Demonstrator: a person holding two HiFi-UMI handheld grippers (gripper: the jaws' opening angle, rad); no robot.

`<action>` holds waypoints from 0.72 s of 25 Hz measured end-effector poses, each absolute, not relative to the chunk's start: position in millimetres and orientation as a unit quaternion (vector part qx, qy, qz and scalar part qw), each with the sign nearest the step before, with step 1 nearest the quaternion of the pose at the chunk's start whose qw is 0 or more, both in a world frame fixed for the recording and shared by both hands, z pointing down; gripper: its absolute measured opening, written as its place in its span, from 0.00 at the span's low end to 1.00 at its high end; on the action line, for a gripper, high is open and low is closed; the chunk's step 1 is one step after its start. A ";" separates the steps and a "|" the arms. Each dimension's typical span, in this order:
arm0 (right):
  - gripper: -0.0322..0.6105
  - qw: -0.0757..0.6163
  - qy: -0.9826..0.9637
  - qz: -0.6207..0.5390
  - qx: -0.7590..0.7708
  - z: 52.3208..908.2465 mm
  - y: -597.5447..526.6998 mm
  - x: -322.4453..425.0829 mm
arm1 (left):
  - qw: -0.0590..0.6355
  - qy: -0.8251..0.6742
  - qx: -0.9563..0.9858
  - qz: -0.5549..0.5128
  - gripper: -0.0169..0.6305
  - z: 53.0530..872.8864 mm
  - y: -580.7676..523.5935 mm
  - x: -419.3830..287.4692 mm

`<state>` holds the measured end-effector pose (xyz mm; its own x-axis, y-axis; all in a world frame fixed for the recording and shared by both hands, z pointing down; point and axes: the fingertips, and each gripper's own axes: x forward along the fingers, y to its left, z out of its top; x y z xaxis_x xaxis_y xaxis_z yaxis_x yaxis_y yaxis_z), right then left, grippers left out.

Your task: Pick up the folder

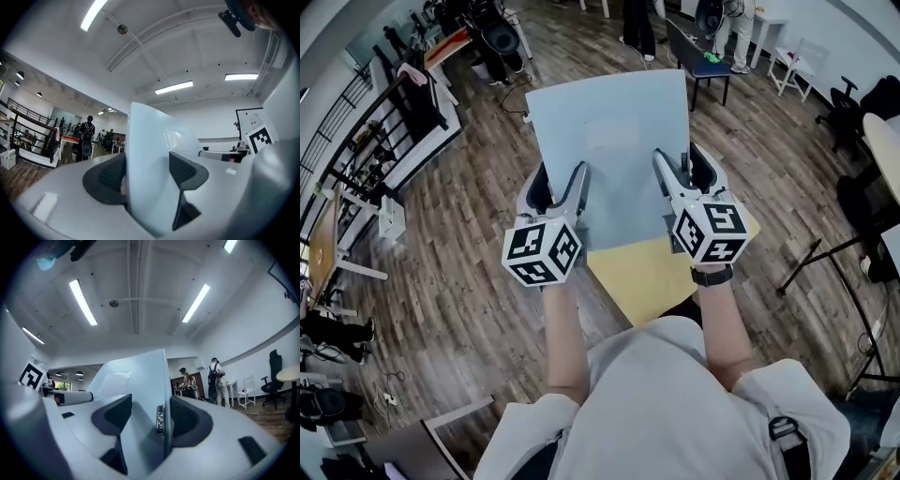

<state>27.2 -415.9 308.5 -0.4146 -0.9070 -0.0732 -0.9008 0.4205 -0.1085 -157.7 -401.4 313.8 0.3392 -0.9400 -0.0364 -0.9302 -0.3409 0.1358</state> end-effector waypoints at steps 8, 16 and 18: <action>0.45 0.066 0.842 0.005 -0.535 285.7 -407.4 29.4 | 0.023 -0.577 0.814 -0.067 0.48 295.4 -393.8 -155.0; 0.45 0.057 0.846 -0.003 -0.530 294.2 -404.3 27.2 | 0.029 -0.582 0.810 -0.061 0.48 303.2 -387.4 -156.4; 0.45 0.056 0.846 -0.002 -0.531 294.1 -403.7 29.8 | 0.030 -0.581 0.811 -0.062 0.48 303.6 -387.2 -153.8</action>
<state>29.8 -403.7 294.1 -0.4301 -0.8981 -0.0920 -0.8977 0.4362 -0.0625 -153.8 -387.2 303.6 0.3160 -0.9464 -0.0666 -0.9390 -0.3220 0.1207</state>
